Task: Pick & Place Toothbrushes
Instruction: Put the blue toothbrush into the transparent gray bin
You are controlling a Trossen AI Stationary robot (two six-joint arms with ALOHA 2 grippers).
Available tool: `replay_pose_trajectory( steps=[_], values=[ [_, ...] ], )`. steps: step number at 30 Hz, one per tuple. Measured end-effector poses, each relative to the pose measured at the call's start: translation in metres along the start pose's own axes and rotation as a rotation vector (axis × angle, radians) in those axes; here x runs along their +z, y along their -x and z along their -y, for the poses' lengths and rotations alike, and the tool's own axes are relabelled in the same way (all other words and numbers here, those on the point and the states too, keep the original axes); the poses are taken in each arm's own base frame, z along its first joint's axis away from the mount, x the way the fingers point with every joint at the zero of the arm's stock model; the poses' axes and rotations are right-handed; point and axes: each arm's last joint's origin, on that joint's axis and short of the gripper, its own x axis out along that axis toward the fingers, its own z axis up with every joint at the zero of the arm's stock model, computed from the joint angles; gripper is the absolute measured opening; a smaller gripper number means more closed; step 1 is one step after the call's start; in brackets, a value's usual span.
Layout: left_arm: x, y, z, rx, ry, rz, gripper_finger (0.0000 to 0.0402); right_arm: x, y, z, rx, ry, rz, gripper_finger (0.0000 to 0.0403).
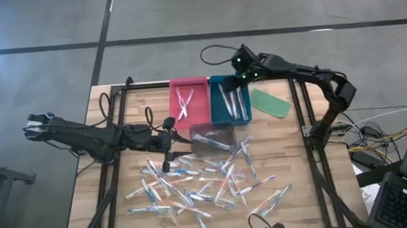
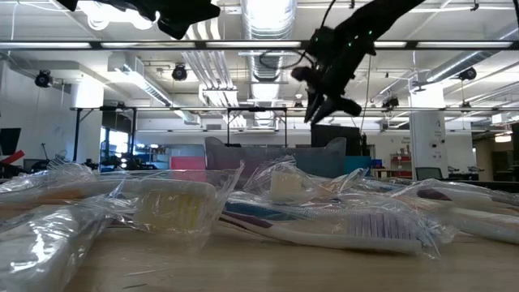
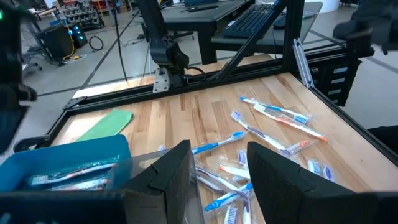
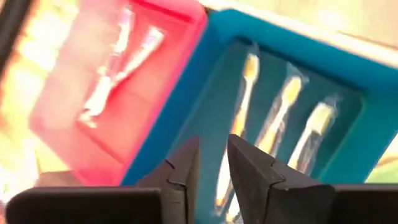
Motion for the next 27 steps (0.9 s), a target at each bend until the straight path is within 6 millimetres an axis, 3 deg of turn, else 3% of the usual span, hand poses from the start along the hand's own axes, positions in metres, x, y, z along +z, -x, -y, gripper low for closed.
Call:
replay_pose_trajectory(
  steps=[17, 27],
  values=[
    [0.0, 0.0, 0.0, 0.0, 0.0, 0.0, 0.0163, -0.01, 0.09, -0.048, 0.235, 0.316, 0.304, 0.0032],
    [0.0, 0.0, 0.0, -0.001, 0.0, -0.002, 0.0163, -0.047, 0.119, -0.087, 0.363, 0.577, 0.338, 0.0023]
  ],
)
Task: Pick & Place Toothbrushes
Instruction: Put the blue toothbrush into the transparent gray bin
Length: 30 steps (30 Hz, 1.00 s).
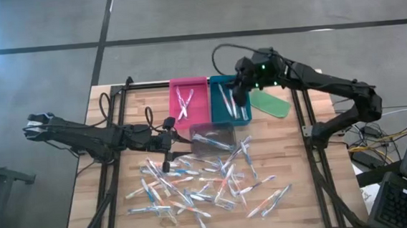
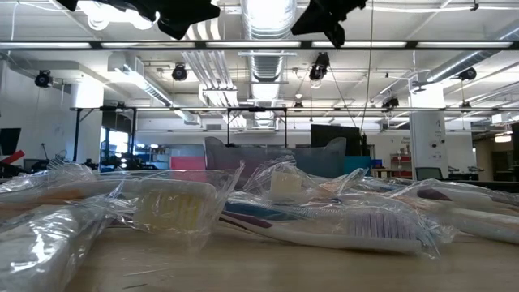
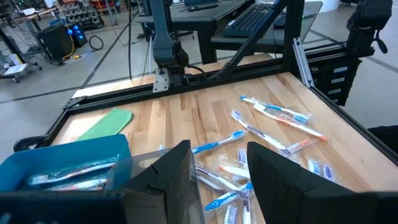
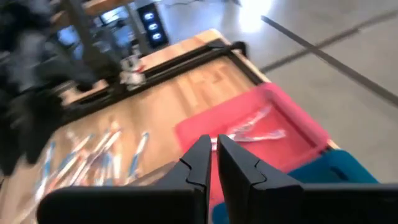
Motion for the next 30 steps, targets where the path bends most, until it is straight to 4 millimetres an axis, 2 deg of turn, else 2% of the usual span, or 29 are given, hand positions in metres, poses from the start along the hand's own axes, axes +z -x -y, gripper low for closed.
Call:
replay_pose_trajectory(
  steps=[7, 11, 16, 22, 30],
  values=[
    [0.0, 0.0, 0.0, 0.0, 0.0, -0.001, 0.0163, -0.025, -0.007, -0.052, 0.008, 0.152, -0.087, 0.001],
    [-0.001, 0.0, 0.0, 0.0, -0.001, -0.006, 0.0163, -0.049, -0.008, -0.079, 0.01, 0.223, -0.15, 0.0013],
    [-0.001, 0.0, 0.0, -0.001, 0.0, -0.007, 0.0163, -0.081, -0.007, -0.103, -0.013, 0.269, -0.211, 0.0009],
    [-0.001, 0.0, 0.0, 0.0, -0.001, -0.007, 0.0163, -0.125, -0.009, -0.119, -0.068, 0.291, -0.276, 0.0009],
    [-0.001, 0.0, 0.0, -0.001, -0.001, -0.006, 0.0163, -0.185, -0.007, -0.123, -0.203, 0.221, -0.32, 0.0009]
  ],
)
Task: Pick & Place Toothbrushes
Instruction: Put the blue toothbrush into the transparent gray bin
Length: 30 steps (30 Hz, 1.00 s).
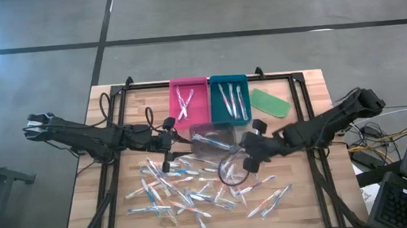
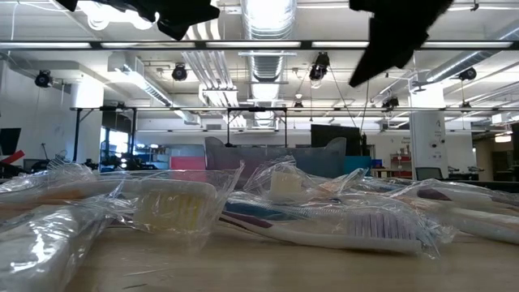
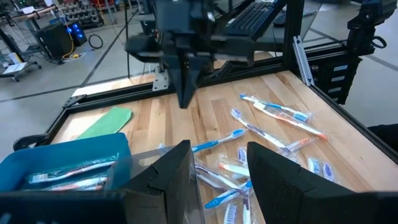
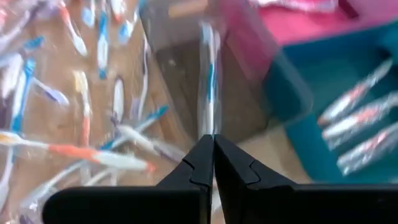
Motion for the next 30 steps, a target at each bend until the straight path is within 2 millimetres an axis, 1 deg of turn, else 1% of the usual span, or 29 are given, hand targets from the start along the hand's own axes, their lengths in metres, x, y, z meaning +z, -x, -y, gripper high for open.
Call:
replay_pose_trajectory(
  steps=[3, 5, 8, 12, 15, 18, 22, 27, 30],
  values=[
    [0.0, 0.0, 0.0, 0.001, 0.0, 0.0, 0.0163, -0.015, 0.0, -0.006, -0.033, -0.039, 0.007, 0.0009],
    [0.0, 0.0, 0.0, 0.0, 0.0, 0.001, 0.0163, -0.021, 0.002, -0.01, -0.051, -0.033, 0.02, 0.0008],
    [0.0, 0.0, 0.0, 0.0, 0.0, 0.0, 0.0163, -0.024, 0.008, -0.016, -0.029, -0.013, 0.028, 0.0008],
    [0.0, 0.0, 0.0, 0.0, 0.0, -0.003, 0.0163, -0.021, 0.02, -0.025, 0.017, 0.008, 0.058, 0.0008],
    [0.0, 0.0, 0.0, 0.0, 0.0, -0.003, 0.0163, -0.024, 0.024, -0.03, 0.035, 0.099, 0.061, 0.0008],
    [0.0, 0.0, 0.0, 0.0, 0.0, -0.004, 0.0163, -0.028, 0.025, -0.032, 0.038, 0.23, 0.052, 0.0008],
    [-0.001, 0.0, 0.0, 0.0, 0.0, -0.006, 0.0163, -0.035, 0.024, -0.032, 0.024, 0.357, 0.03, 0.0008],
    [-0.001, 0.0, 0.0, -0.001, 0.0, -0.006, 0.0163, -0.034, 0.024, -0.032, 0.024, 0.503, 0.035, 0.0008],
    [-0.001, 0.0, 0.0, 0.0, 0.0, -0.005, 0.0163, -0.034, 0.023, -0.032, 0.02, 0.669, 0.038, 0.0008]
  ],
)
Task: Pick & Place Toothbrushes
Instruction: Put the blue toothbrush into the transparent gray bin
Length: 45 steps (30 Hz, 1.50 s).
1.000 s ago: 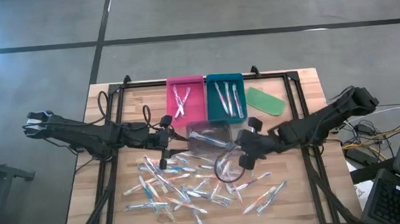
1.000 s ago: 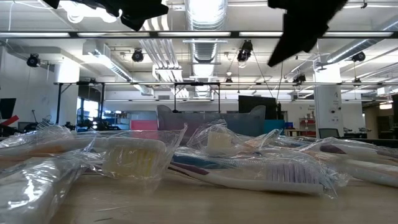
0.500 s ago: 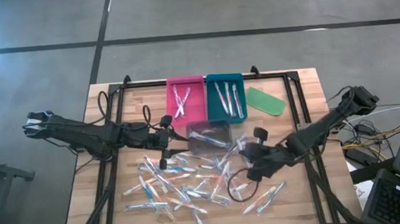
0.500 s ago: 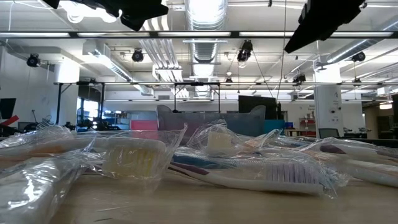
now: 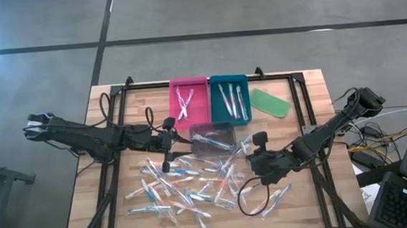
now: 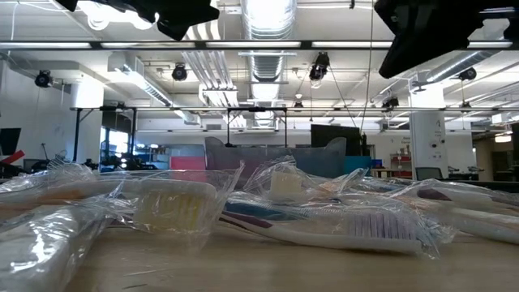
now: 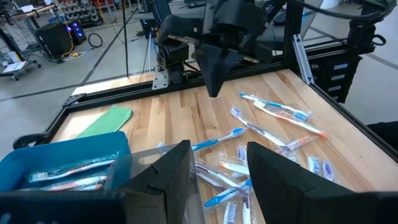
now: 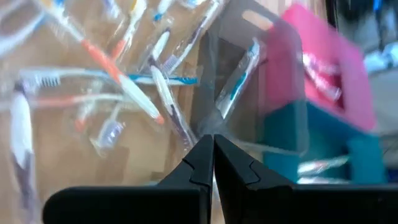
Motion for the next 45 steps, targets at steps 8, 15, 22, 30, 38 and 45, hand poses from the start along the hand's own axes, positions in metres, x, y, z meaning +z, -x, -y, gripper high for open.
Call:
replay_pose_trajectory(
  steps=[8, 15, 22, 30, 38, 45],
  values=[
    [0.0, 0.0, 0.0, -0.001, 0.001, -0.004, 0.0163, -0.01, 0.006, -0.006, 0.153, 0.012, -0.118, 0.0008],
    [0.0, 0.0, 0.0, 0.0, 0.002, -0.003, 0.0163, -0.024, 0.026, -0.034, 0.301, -0.005, -0.208, 0.0008],
    [-0.001, 0.0, 0.0, -0.002, 0.001, -0.011, 0.0163, -0.034, 0.048, -0.058, 0.353, -0.015, -0.221, 0.0008],
    [-0.001, 0.0, 0.0, -0.001, 0.0, -0.011, 0.0163, -0.044, 0.056, -0.065, 0.427, -0.161, -0.362, 0.0008],
    [-0.001, 0.0, 0.0, -0.001, 0.0, -0.011, 0.0163, -0.054, 0.051, -0.068, 0.406, -0.319, -0.449, 0.0008],
    [-0.001, 0.0, 0.0, -0.001, 0.0, -0.011, 0.0163, -0.062, 0.047, -0.071, 0.442, -0.356, -0.525, 0.0008]
  ],
)
